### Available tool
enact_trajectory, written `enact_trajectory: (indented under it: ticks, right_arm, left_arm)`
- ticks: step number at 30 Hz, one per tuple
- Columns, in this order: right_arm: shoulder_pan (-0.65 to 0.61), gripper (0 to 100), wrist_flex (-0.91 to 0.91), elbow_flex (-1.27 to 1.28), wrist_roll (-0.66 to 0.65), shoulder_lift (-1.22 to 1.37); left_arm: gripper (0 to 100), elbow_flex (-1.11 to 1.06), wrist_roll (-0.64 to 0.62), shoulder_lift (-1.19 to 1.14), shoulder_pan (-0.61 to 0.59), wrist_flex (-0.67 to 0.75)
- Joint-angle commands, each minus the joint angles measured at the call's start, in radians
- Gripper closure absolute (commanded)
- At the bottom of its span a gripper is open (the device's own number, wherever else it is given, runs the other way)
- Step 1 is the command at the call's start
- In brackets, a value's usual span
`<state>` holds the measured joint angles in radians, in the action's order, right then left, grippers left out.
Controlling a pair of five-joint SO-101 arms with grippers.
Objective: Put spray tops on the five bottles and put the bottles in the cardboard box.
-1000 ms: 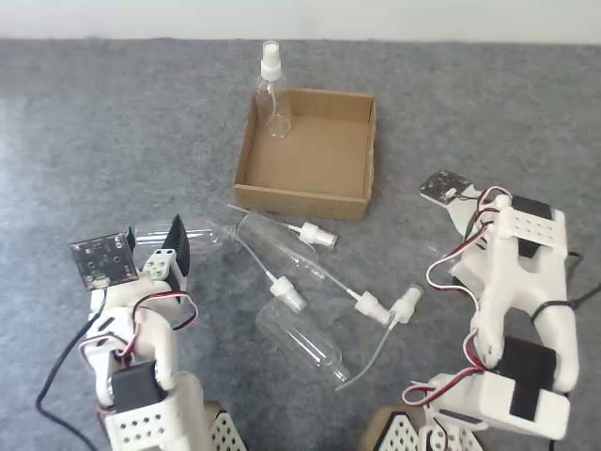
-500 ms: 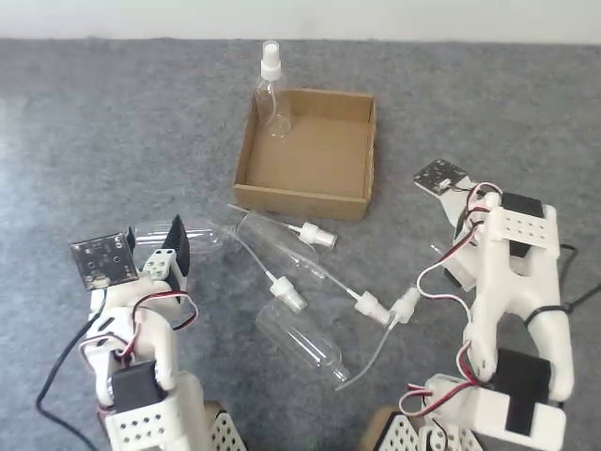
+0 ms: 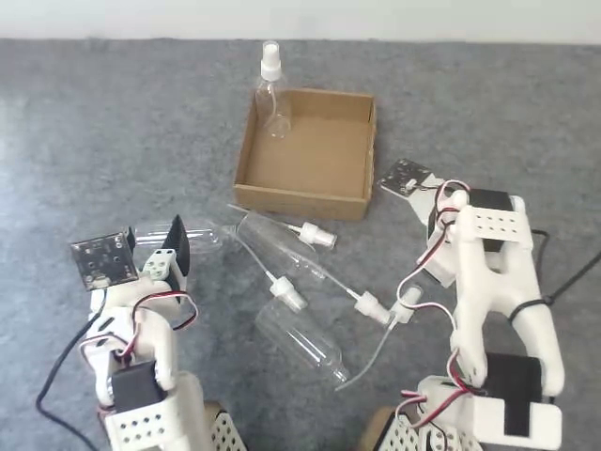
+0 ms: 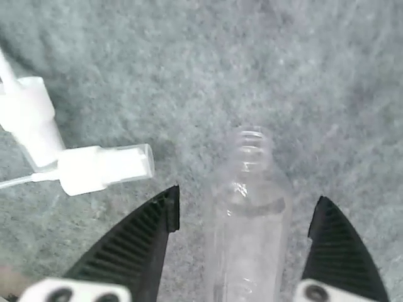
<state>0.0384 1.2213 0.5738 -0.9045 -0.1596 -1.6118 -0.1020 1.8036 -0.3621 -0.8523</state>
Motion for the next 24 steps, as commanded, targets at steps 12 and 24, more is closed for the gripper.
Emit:
enact_trajectory:
  ticks: [12,24]
  right_arm:
    - [0.015,71.6,0.001,-0.006,-0.046,-0.033]
    - [0.035,71.7,-0.084,-0.017,-0.048,0.088]
  left_arm:
    - [76,0.008,0.008,0.015,-0.005,0.029]
    - [76,0.008,0.008,0.015,-0.005,0.029]
